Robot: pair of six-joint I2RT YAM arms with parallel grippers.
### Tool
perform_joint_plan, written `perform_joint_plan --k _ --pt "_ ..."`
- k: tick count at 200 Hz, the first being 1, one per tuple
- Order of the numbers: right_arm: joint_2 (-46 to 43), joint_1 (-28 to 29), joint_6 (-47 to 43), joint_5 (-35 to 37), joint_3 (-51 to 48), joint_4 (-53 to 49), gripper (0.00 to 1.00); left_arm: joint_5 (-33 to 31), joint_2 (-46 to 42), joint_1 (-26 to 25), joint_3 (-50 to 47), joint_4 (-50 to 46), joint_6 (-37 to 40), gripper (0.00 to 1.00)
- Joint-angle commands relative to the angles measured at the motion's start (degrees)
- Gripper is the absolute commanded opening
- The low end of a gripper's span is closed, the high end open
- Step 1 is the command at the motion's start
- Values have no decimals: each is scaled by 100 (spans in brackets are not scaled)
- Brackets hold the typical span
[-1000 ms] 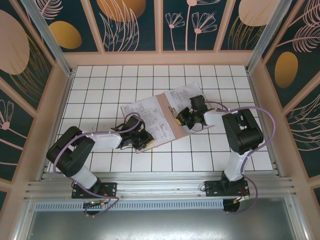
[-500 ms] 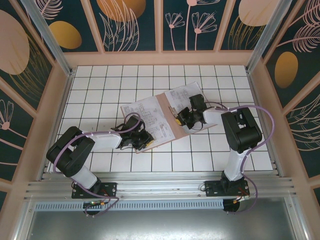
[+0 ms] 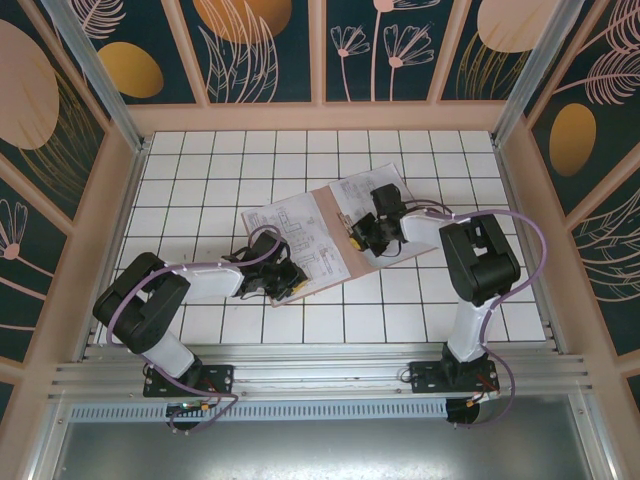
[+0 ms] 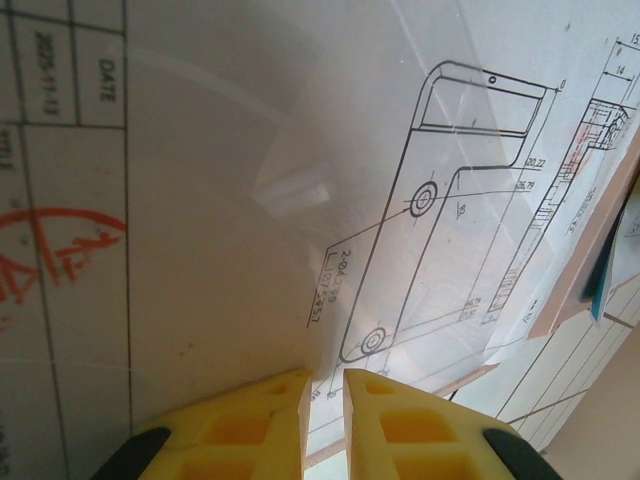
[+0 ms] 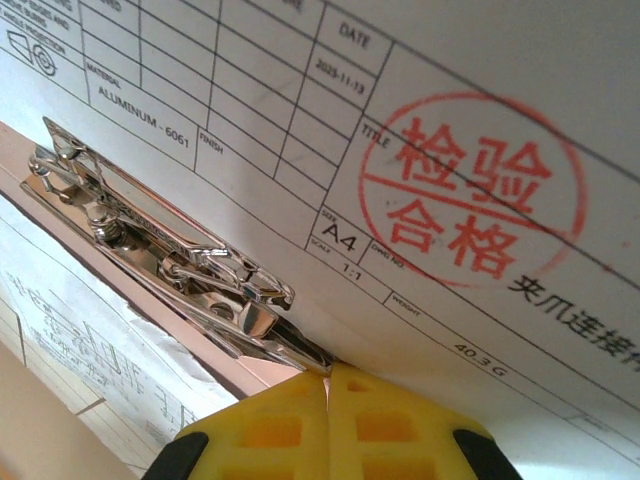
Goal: Put the files into the folder
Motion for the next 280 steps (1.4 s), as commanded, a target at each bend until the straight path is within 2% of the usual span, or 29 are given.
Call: perform_joint_plan --k 1,67,109,151,197,243,280 --pt "325 65 161 613 -243 -971 0 -83 201 -23 3 -294 -49 18" --pt "-190 61 186 341 -44 -650 0 -110 188 -19 47 -390 20 18" --pt "-418 61 81 323 235 -615 17 -171 149 -25 91 -497 77 18" --pt "-678 69 -89 323 617 -651 44 -259 108 -20 113 -623 191 18" --pt "-1214 73 -227 341 725 -460 64 -372 45 -24 183 -807 337 19" --pt "-1731 44 -401 259 134 87 64 -556 30 32 362 -1173 652 19" --pt "-2027 120 -679 79 -510 452 61 -985 116 199 720 -1850 1355 19"
